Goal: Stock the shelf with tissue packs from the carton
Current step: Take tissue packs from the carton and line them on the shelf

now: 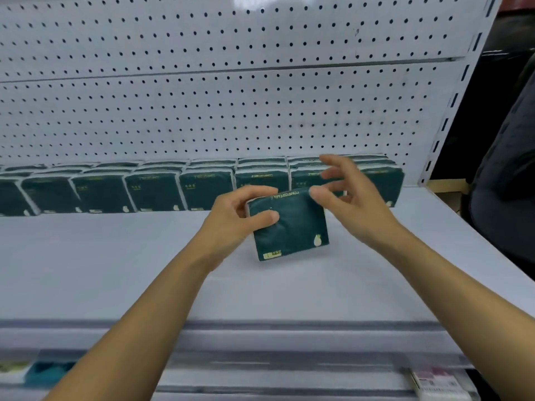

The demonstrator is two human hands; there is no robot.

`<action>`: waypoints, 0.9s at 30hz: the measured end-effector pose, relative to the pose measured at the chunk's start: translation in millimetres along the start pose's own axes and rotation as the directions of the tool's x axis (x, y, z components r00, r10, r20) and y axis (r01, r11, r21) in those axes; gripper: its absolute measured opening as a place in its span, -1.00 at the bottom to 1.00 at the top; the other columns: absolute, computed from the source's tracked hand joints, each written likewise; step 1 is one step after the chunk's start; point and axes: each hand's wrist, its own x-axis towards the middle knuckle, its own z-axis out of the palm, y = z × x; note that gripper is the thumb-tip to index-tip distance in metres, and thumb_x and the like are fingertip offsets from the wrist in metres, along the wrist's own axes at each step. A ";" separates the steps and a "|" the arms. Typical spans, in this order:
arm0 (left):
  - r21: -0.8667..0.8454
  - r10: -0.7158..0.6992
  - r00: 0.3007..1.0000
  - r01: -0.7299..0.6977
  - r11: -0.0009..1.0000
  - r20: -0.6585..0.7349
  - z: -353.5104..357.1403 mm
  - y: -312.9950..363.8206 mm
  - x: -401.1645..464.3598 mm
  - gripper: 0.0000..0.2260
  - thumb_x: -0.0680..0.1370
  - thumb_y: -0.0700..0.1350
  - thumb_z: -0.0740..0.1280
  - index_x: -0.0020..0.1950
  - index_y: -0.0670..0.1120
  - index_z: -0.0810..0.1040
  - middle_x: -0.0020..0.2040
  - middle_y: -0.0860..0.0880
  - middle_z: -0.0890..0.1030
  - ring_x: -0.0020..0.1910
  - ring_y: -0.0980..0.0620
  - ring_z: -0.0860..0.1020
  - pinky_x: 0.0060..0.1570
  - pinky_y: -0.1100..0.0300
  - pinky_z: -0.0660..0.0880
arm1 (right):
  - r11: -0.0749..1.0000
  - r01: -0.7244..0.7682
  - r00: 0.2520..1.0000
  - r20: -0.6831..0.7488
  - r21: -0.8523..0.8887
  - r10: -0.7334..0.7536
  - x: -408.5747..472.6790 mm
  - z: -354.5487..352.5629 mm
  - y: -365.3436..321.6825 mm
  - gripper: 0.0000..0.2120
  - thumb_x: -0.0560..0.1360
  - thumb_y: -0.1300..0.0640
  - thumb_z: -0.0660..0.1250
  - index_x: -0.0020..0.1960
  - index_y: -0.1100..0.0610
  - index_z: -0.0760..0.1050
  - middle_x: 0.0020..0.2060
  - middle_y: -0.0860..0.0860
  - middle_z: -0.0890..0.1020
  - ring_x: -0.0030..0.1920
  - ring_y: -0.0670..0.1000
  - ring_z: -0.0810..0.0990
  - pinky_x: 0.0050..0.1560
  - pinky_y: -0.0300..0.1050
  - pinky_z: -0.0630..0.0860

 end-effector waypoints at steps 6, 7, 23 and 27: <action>0.005 0.005 0.992 -0.004 1.000 -0.128 -75.6 1.8 -66.2 -0.77 0.48 -0.20 0.50 0.08 0.06 0.68 0.08 -0.33 0.59 -0.04 -0.17 0.61 0.04 -0.06 0.63 | 0.988 0.055 0.978 0.191 0.141 -0.082 -18.8 92.2 -41.4 -0.78 0.47 0.16 0.47 0.08 -0.05 0.60 0.04 -0.19 0.65 0.09 -0.18 0.58 0.03 -0.14 0.51; -0.011 -0.013 0.984 0.011 1.000 -0.180 -97.1 0.0 -83.5 -0.78 0.48 -0.25 0.48 0.07 0.01 0.68 0.06 -0.27 0.64 -0.06 -0.06 0.65 -0.01 0.03 0.64 | 0.981 0.056 0.970 0.222 0.184 -0.097 -23.6 115.5 -50.9 -0.77 0.46 0.19 0.47 0.06 -0.06 0.60 0.03 -0.17 0.65 0.10 -0.13 0.59 -0.01 -0.11 0.53; 0.045 -0.073 0.868 0.110 0.993 -0.491 -305.9 -21.6 -230.4 -0.83 0.57 -0.26 0.38 0.07 -0.01 0.63 0.08 -0.05 0.63 -0.02 0.02 0.68 -0.10 0.12 0.65 | 0.939 0.097 0.923 0.324 0.329 -0.209 -57.2 333.8 -161.9 -0.70 0.38 0.26 0.53 0.01 -0.03 0.61 -0.03 -0.25 0.63 -0.05 -0.01 0.59 -0.01 -0.06 0.60; 0.087 -0.052 0.851 0.114 0.990 -0.523 -345.6 -34.8 -220.7 -0.84 0.57 -0.26 0.38 0.07 -0.03 0.62 0.07 -0.07 0.64 -0.03 -0.01 0.68 -0.11 0.11 0.65 | 0.957 0.121 0.903 0.372 0.263 -0.216 -40.5 370.7 -169.5 -0.64 0.38 0.21 0.54 0.07 -0.10 0.56 0.04 -0.26 0.56 -0.02 -0.09 0.55 -0.04 -0.15 0.57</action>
